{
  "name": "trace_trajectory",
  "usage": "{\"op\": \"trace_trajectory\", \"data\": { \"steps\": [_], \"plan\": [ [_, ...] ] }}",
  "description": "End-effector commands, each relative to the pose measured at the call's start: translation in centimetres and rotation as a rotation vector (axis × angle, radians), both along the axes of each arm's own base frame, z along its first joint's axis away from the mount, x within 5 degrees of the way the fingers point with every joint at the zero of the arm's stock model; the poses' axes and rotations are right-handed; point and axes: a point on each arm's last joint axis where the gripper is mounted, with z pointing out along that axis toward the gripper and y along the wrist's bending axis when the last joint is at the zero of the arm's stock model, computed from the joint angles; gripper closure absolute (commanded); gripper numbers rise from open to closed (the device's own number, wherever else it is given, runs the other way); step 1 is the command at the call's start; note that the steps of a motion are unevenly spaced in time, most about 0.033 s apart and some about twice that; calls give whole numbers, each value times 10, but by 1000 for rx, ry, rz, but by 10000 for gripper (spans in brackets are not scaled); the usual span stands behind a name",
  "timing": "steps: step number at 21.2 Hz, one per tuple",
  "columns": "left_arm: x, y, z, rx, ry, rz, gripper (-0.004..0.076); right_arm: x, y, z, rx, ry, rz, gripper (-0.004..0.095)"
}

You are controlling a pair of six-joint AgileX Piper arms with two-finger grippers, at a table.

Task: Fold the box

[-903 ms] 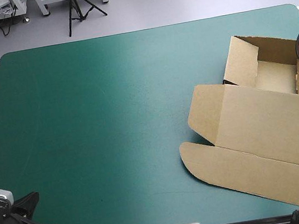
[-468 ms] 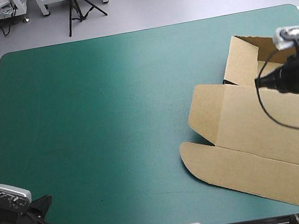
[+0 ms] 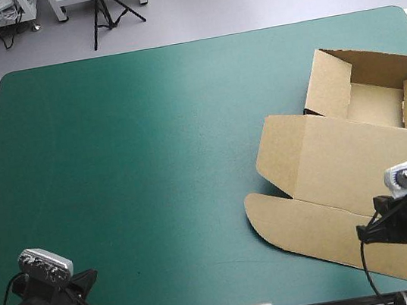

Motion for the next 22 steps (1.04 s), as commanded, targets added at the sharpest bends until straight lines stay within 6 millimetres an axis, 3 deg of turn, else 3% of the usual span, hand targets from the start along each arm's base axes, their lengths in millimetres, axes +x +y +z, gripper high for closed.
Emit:
{"op": "trace_trajectory", "data": {
  "steps": [1,5,9,22],
  "plan": [
    [4,-4,10,-46,-88,-32,733,-11,2,-6,2,-101,-9,923],
    [1,-4,0,-46,-82,-29,733,-23,3,-29,9,-143,-30,925],
    [-3,-2,3,-57,-124,-27,733,-28,3,-50,8,-135,-35,925],
    [-9,0,-5,-23,-28,-34,733,-28,4,-50,9,-137,-34,926]
  ]
}}
